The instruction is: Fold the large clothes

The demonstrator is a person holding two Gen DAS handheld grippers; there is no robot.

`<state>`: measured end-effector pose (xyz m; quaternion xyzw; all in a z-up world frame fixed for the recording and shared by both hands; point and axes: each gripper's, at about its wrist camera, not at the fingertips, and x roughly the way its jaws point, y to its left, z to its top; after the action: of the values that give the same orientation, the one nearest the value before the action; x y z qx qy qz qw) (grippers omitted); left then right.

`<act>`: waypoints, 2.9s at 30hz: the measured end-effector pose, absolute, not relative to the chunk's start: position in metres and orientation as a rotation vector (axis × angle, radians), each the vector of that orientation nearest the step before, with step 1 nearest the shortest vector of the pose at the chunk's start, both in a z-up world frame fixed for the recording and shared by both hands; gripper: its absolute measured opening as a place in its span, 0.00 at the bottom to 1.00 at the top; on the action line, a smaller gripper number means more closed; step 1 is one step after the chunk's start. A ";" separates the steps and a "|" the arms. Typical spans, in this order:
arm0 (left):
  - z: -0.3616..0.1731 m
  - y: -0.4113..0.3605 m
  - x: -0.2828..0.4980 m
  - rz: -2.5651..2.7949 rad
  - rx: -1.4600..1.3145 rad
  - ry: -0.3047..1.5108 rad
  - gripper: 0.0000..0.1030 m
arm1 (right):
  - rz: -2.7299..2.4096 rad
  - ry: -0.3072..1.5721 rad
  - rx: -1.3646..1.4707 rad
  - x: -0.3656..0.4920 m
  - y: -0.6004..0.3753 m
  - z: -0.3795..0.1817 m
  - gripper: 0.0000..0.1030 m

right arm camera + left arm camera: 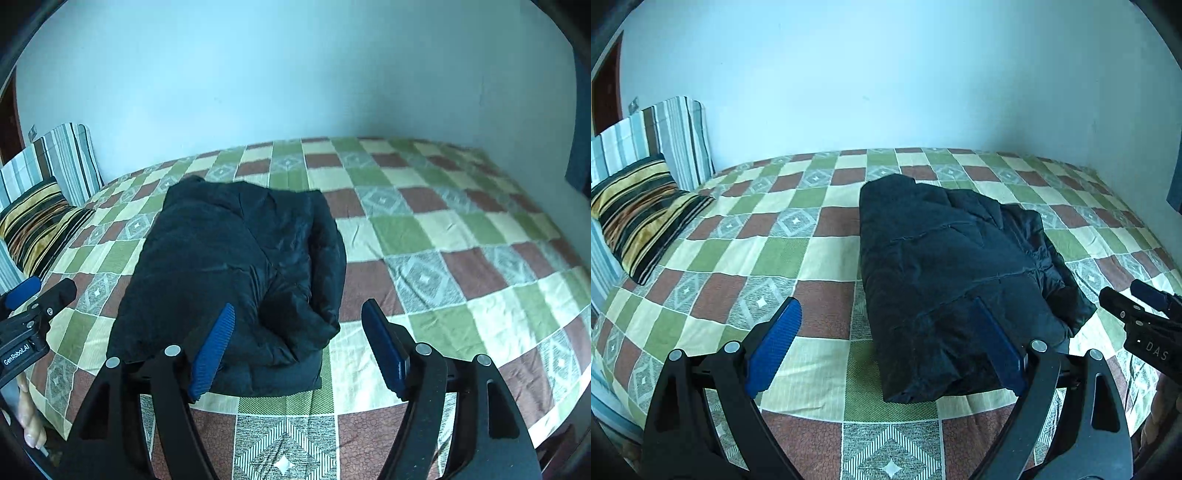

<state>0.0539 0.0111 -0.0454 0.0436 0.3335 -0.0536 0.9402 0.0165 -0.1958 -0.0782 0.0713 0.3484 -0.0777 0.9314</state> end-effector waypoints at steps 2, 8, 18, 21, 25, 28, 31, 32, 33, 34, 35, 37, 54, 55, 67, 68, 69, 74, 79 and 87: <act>-0.043 0.011 0.050 -0.102 0.084 0.673 0.90 | -0.163 0.693 0.125 0.012 -0.191 -0.072 0.70; -0.044 0.012 0.042 -0.095 0.080 0.672 0.90 | -0.178 0.655 0.065 0.005 -0.176 -0.065 0.71; -0.041 0.014 0.035 -0.094 0.076 0.662 0.90 | -0.176 0.638 0.051 -0.001 -0.168 -0.060 0.71; -0.042 0.016 0.034 -0.095 0.073 0.662 0.90 | -0.175 0.638 0.049 -0.001 -0.167 -0.060 0.71; -0.042 0.017 0.032 -0.095 0.070 0.661 0.90 | -0.174 0.636 0.045 -0.002 -0.164 -0.059 0.72; -0.042 0.018 0.032 -0.096 0.068 0.661 0.90 | -0.171 0.637 0.043 -0.003 -0.162 -0.060 0.72; -0.042 0.018 0.032 -0.095 0.069 0.661 0.90 | -0.170 0.638 0.040 -0.003 -0.160 -0.060 0.72; -0.042 0.018 0.032 -0.095 0.068 0.661 0.90 | -0.170 0.637 0.039 -0.003 -0.160 -0.060 0.72; -0.042 0.018 0.032 -0.096 0.069 0.662 0.90 | -0.169 0.637 0.040 -0.003 -0.160 -0.059 0.72; -0.042 0.018 0.032 -0.096 0.068 0.663 0.90 | -0.169 0.637 0.039 -0.003 -0.160 -0.060 0.72; -0.042 0.018 0.032 -0.096 0.068 0.663 0.90 | -0.169 0.638 0.039 -0.003 -0.159 -0.060 0.72; -0.042 0.019 0.031 -0.096 0.066 0.663 0.90 | -0.170 0.637 0.039 -0.003 -0.159 -0.060 0.72; -0.041 0.018 0.029 -0.097 0.063 0.664 0.90 | -0.164 0.636 0.036 -0.004 -0.155 -0.060 0.72; -0.041 0.017 0.029 -0.097 0.061 0.663 0.90 | -0.164 0.635 0.036 -0.004 -0.156 -0.061 0.72; -0.037 0.015 0.026 -0.087 0.053 0.647 0.90 | -0.161 0.634 0.035 -0.004 -0.156 -0.060 0.72; -0.037 0.015 0.026 -0.085 0.055 0.644 0.90 | -0.161 0.635 0.035 -0.004 -0.156 -0.060 0.72; -0.037 0.015 0.026 -0.086 0.057 0.641 0.90 | -0.160 0.635 0.034 -0.004 -0.155 -0.060 0.72; -0.035 0.017 0.024 -0.085 0.057 0.627 0.90 | -0.162 0.632 0.033 -0.004 -0.154 -0.060 0.72; -0.032 0.019 0.024 -0.081 0.054 0.623 0.91 | -0.159 0.627 0.031 -0.005 -0.153 -0.059 0.72; -0.028 0.023 0.023 -0.049 0.071 0.600 0.97 | -0.151 0.626 0.020 -0.006 -0.152 -0.058 0.72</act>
<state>0.0226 0.0225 -0.0276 0.0349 0.2954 -0.0242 0.9544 -0.0057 -0.1515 -0.0584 0.0097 0.3074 -0.0741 0.9486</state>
